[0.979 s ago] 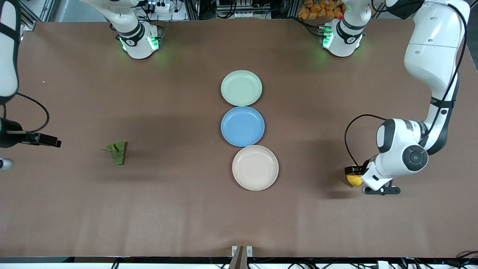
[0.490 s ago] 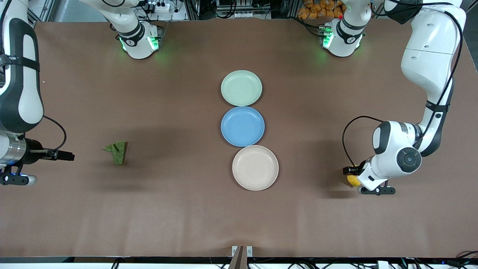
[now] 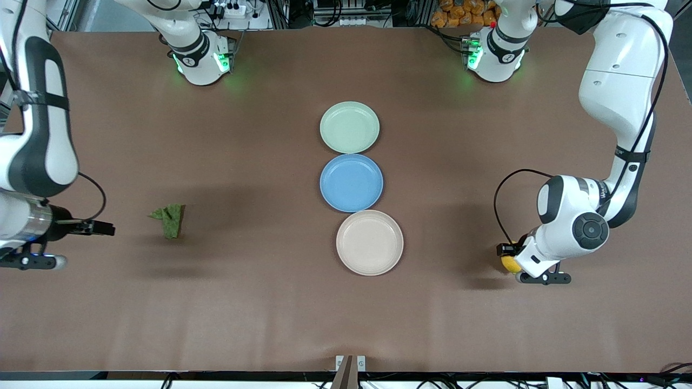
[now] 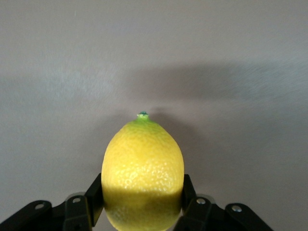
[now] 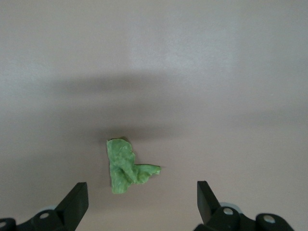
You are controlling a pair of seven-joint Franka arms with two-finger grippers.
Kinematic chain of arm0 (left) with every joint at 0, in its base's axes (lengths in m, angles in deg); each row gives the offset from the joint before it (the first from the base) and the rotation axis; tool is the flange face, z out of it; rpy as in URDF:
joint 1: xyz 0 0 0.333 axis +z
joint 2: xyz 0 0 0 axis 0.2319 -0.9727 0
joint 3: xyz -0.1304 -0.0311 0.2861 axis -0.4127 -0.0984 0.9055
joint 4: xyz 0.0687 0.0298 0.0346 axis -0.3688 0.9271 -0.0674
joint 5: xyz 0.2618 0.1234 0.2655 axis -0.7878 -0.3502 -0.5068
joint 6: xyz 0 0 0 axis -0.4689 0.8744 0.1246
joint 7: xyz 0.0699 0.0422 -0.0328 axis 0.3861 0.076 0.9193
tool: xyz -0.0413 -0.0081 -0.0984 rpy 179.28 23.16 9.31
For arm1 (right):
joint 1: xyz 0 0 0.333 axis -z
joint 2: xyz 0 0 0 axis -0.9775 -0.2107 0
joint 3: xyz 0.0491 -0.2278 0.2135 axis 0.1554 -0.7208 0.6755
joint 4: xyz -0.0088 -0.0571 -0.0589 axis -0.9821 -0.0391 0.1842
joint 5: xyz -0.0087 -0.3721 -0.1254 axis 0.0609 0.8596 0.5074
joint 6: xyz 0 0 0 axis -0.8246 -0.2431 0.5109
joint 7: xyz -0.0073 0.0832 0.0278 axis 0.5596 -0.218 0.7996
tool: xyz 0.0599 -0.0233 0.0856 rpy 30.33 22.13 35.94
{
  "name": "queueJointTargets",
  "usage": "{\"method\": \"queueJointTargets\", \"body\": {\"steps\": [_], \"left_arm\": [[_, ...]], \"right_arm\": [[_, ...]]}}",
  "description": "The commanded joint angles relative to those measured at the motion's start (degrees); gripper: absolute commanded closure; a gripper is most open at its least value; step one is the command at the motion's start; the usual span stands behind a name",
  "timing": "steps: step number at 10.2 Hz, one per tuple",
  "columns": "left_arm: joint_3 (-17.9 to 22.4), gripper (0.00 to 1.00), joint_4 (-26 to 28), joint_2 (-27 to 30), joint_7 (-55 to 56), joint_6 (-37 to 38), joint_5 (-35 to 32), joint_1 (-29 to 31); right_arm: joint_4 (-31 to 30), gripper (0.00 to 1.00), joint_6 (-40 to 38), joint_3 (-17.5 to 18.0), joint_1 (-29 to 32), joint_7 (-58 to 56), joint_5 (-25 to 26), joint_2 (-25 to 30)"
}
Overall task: Place lemon and lettuce in plates
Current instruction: 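Grasp the lemon with the left gripper while the right gripper grasps the lettuce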
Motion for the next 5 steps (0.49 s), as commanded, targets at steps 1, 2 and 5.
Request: {"method": "queueJointTargets", "body": {"steps": [1, 2, 5], "left_arm": [[-0.12, 1.0, 0.0, 4.91, 1.27, 0.9, -0.87, -3.62], [-0.2, 1.0, -0.08, 6.92, 2.84, 1.86, -0.6, -5.64], [-1.6, 1.0, -2.54, 7.83, 10.2, 3.89, 1.05, -12.14]], "right_arm": [[-3.7, 0.0, 2.34, 0.23, -0.11, 0.67, 0.85, 1.18], [-7.1, 0.0, 5.83, 0.32, -0.11, 1.28, 0.85, 2.4], [-17.92, 0.0, 16.65, 0.41, -0.81, 2.07, 0.67, 5.39]]}}
